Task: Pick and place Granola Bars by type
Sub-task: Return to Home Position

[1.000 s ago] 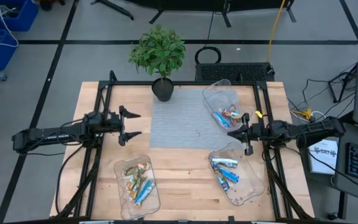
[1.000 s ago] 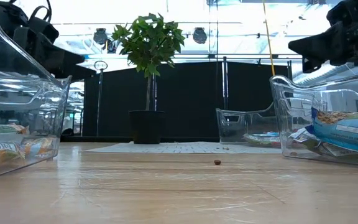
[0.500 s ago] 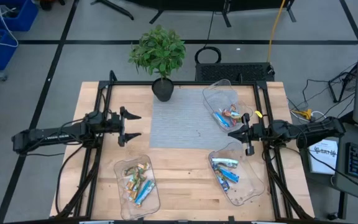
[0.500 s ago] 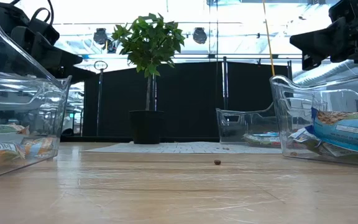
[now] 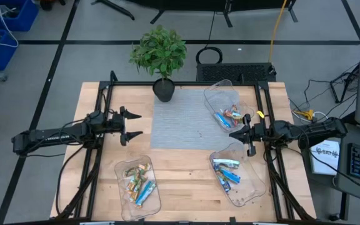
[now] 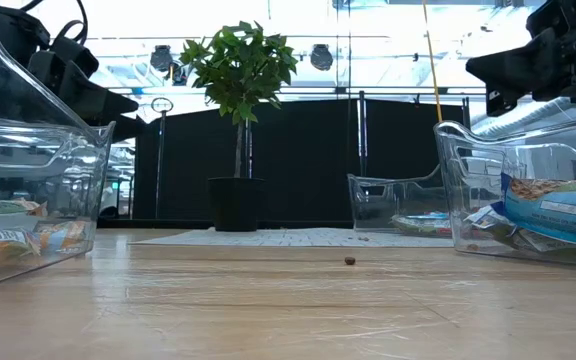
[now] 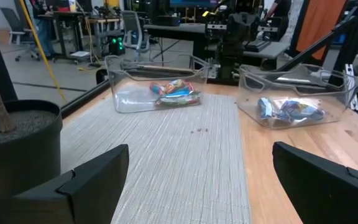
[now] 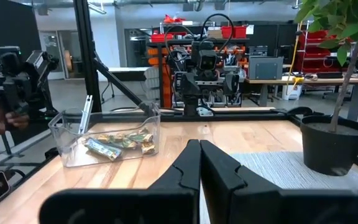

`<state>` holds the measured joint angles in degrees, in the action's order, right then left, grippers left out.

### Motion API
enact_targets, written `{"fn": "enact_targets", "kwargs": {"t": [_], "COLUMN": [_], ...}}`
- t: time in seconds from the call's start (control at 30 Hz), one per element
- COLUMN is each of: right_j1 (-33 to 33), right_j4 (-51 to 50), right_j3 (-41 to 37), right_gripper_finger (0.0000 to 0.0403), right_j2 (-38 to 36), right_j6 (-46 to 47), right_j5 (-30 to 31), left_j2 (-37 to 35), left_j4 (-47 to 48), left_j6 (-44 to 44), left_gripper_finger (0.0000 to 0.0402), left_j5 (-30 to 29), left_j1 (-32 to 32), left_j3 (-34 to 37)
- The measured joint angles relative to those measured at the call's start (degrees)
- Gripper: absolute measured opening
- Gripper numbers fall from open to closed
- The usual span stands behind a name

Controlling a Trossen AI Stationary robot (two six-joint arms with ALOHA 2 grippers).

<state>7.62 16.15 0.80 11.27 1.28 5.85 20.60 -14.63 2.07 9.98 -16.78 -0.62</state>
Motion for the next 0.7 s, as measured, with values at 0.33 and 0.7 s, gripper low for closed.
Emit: {"fn": "enact_targets", "kwargs": {"t": [0.33,0.7], "right_j1": [0.0,0.0], "right_j4": [-0.14,-0.16], "right_j3": [0.0,0.02], "right_gripper_finger": [0.0,0.0], "right_j2": [0.0,0.01], "right_j6": [-0.42,-0.44], "right_j5": [0.02,0.02], "left_j2": [0.0,0.0], "left_j4": [0.02,0.02], "left_j6": [-0.27,-0.27], "left_gripper_finger": [0.0397,0.0397], "left_j5": [0.0,-0.02], "left_j1": [0.0,0.0], "left_j3": [0.02,0.0]}}
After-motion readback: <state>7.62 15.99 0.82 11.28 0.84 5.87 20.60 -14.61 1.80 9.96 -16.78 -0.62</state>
